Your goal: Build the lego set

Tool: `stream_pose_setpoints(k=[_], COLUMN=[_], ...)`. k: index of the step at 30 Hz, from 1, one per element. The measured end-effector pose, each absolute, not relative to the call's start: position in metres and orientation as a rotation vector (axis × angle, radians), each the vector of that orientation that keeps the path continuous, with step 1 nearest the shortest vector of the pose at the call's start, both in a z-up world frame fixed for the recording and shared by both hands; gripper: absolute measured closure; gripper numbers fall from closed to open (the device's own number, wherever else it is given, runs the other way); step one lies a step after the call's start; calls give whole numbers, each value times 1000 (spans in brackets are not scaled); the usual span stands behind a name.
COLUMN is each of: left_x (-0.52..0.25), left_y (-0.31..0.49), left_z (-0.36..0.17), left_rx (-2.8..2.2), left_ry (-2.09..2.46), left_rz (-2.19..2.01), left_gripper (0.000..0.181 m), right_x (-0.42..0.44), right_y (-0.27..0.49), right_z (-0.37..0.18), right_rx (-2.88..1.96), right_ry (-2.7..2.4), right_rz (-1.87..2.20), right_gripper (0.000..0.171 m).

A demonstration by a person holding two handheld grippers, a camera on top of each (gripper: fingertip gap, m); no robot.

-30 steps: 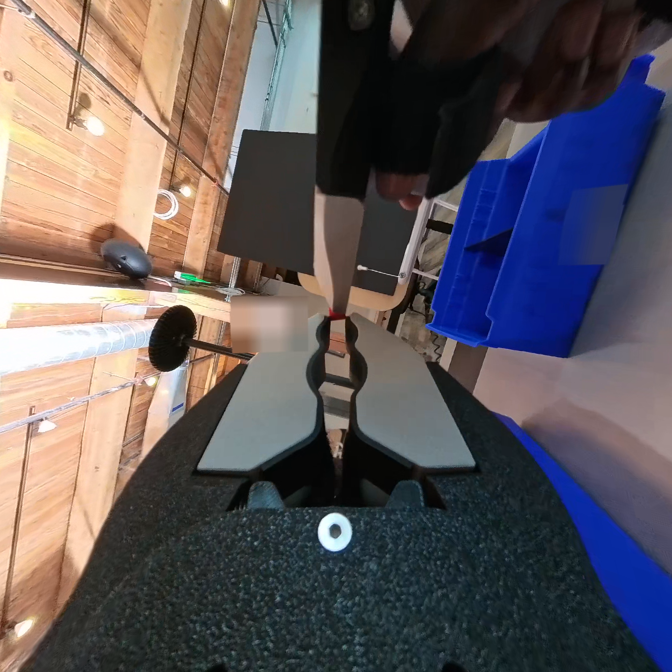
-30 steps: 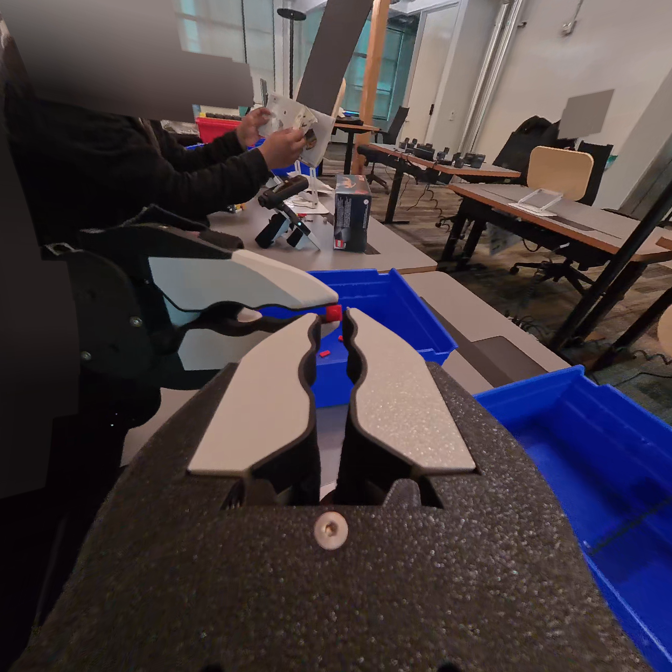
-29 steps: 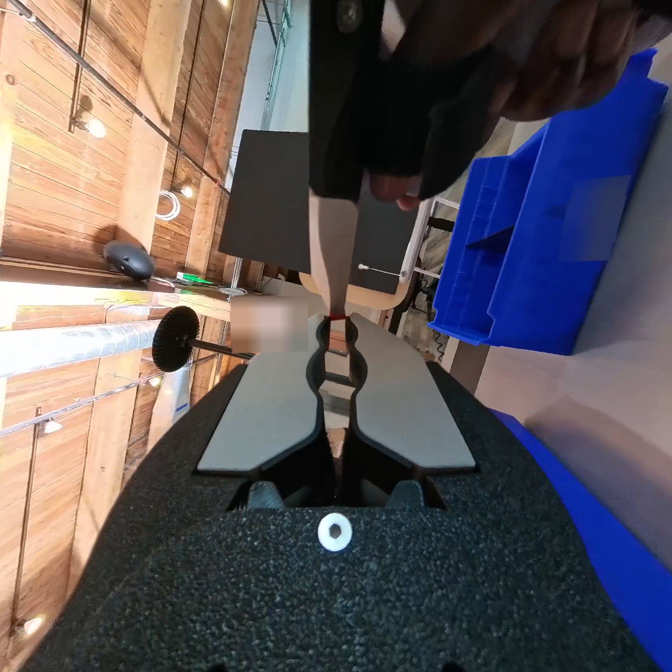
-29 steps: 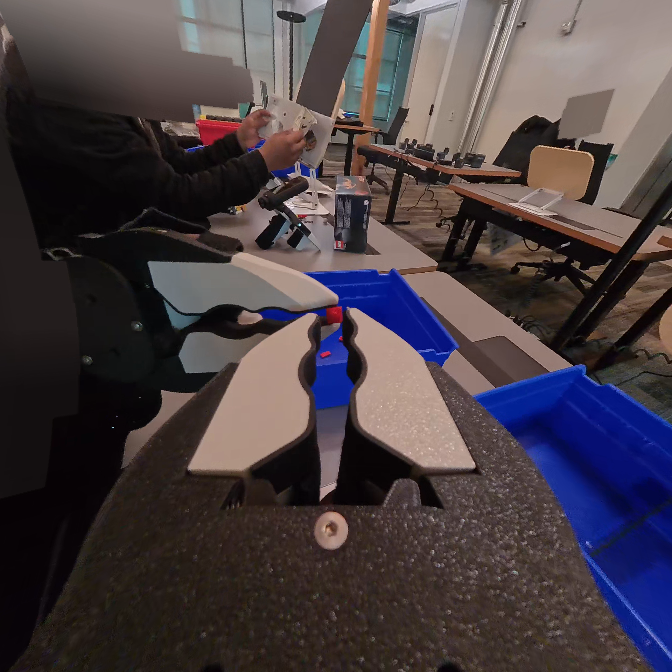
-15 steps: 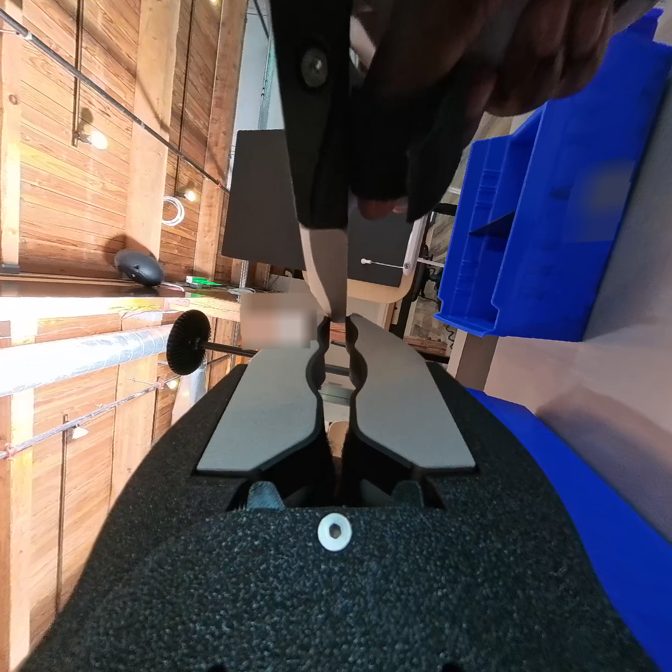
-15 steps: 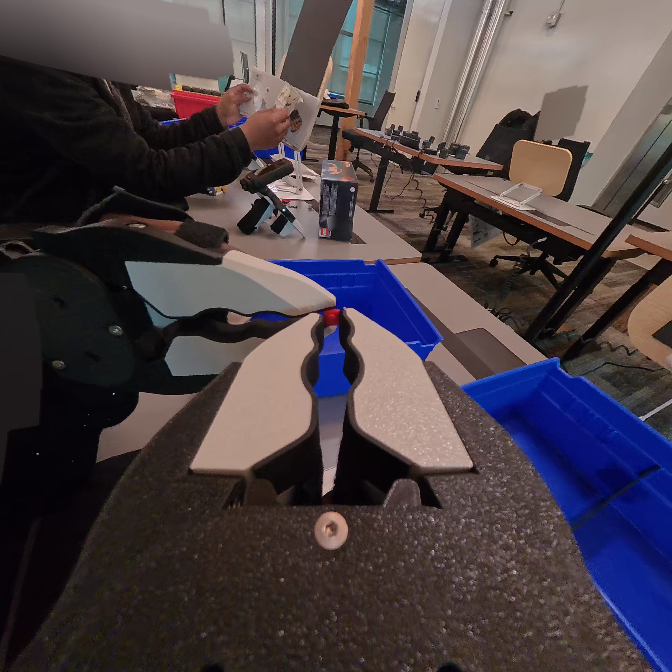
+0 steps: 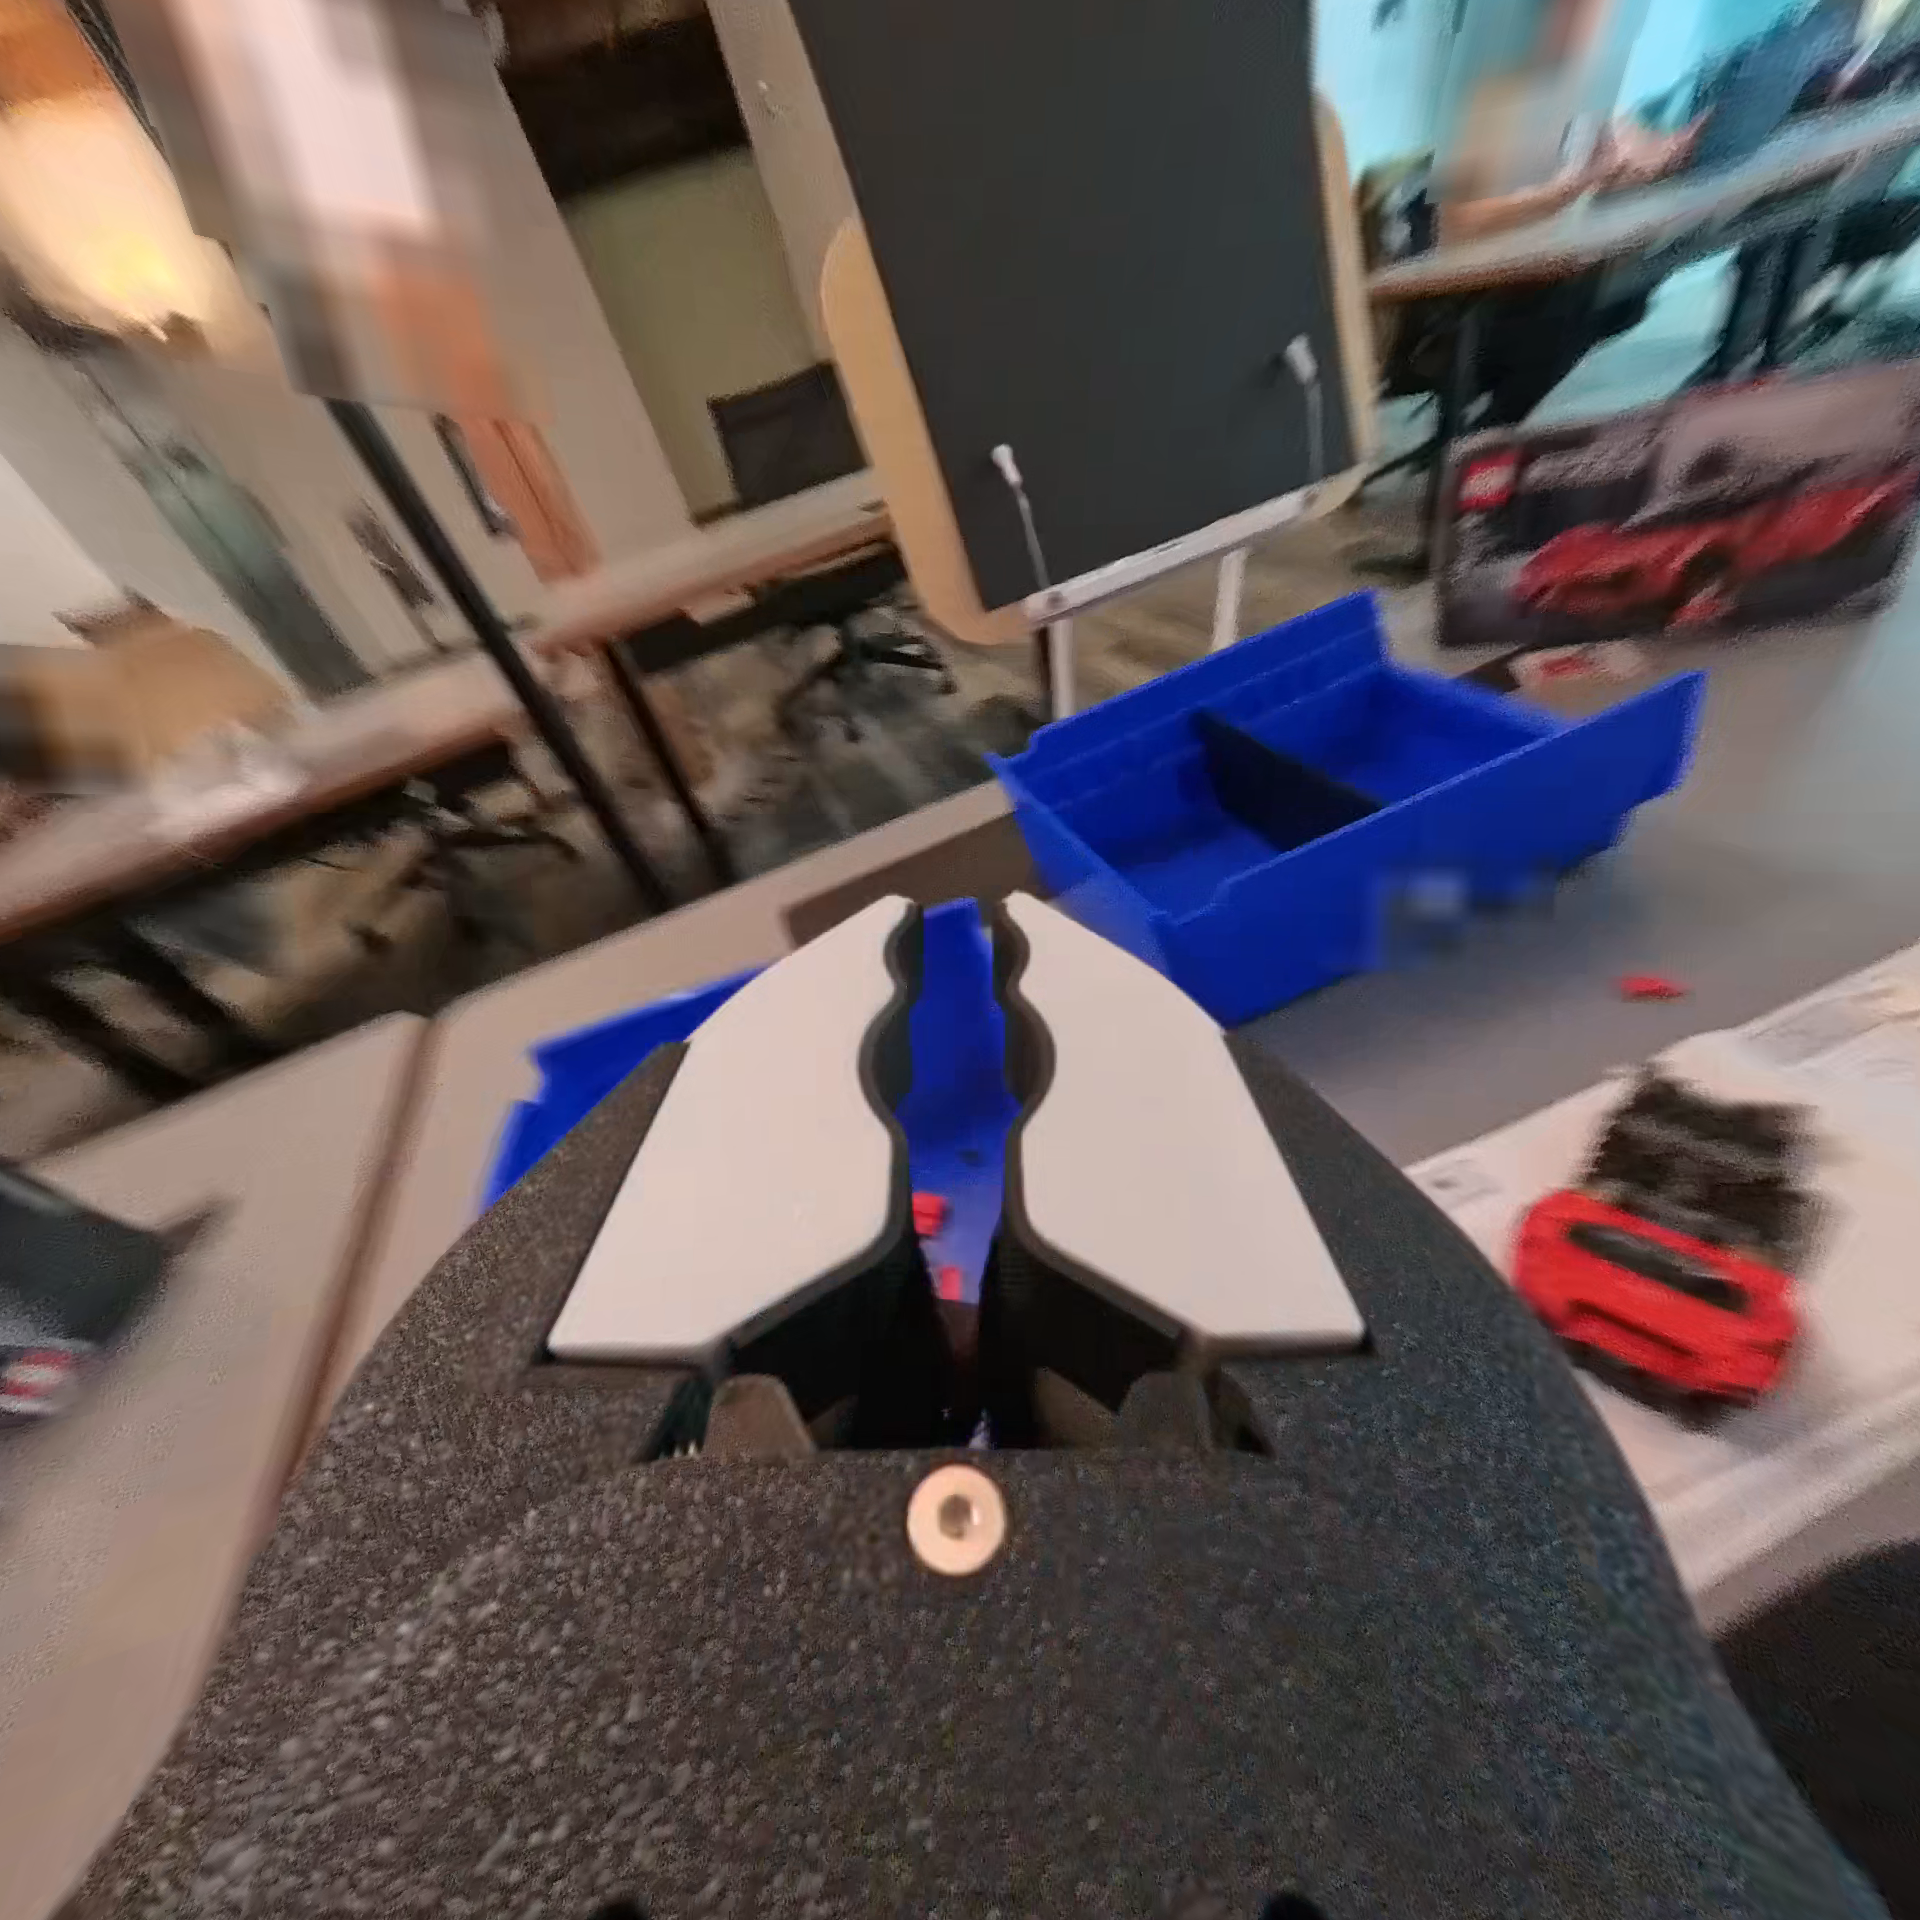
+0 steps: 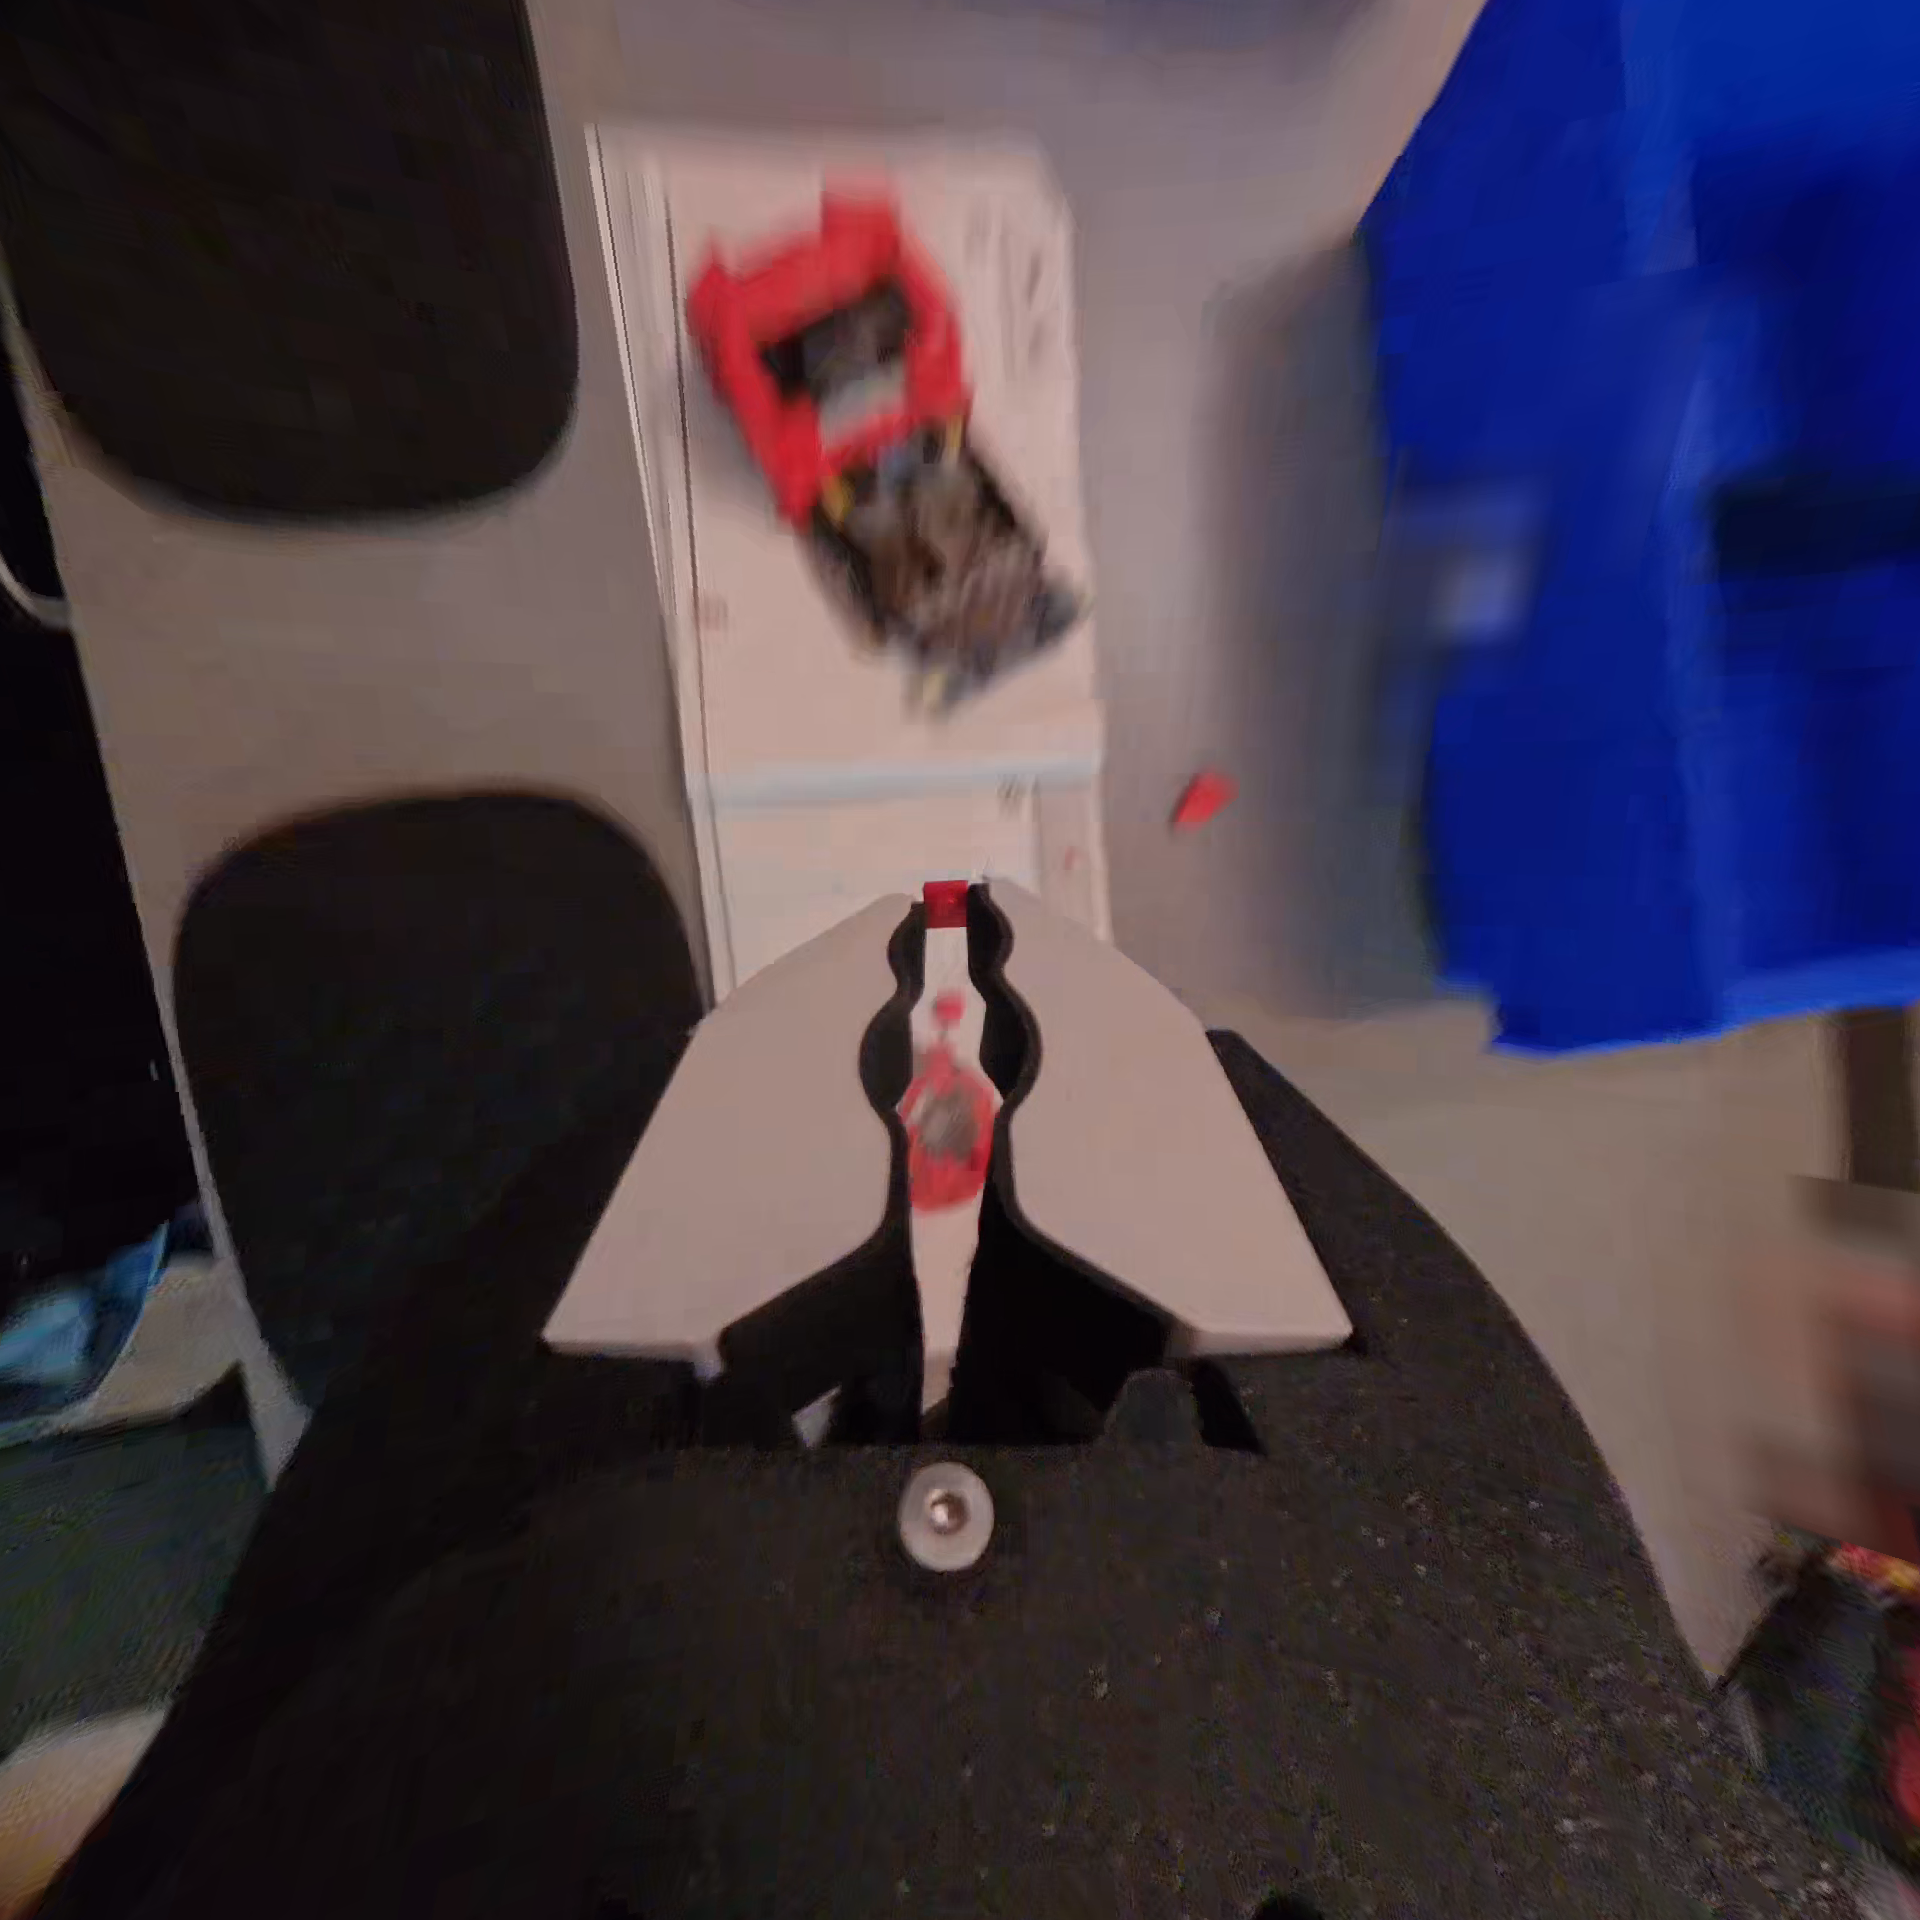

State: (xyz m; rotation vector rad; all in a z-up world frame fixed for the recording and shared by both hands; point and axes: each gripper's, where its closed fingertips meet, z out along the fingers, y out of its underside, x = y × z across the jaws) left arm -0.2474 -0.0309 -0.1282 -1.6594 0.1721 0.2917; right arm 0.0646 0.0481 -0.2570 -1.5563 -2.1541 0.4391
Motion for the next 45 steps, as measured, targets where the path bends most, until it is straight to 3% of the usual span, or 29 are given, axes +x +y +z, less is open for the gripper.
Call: stream_pose_setpoints(k=[5, 13, 45], left_x=[-262, -268, -275], left_y=[-59, -80, -69], left_z=[-111, -90, -100], left_rx=[-1565, -1445, -1462], left_ry=[60, 53, 63], left_rz=[56, 55, 61], left_gripper=[170, 170, 170], right_x=[97, 94, 91], right_y=[55, 65, 73], right_z=[-322, -347, -360], right_rx=[-1694, -1781, -2134], right_ry=[-2369, -2421, -2204], right_rz=[314, 242, 186], right_gripper=[164, 164, 164])
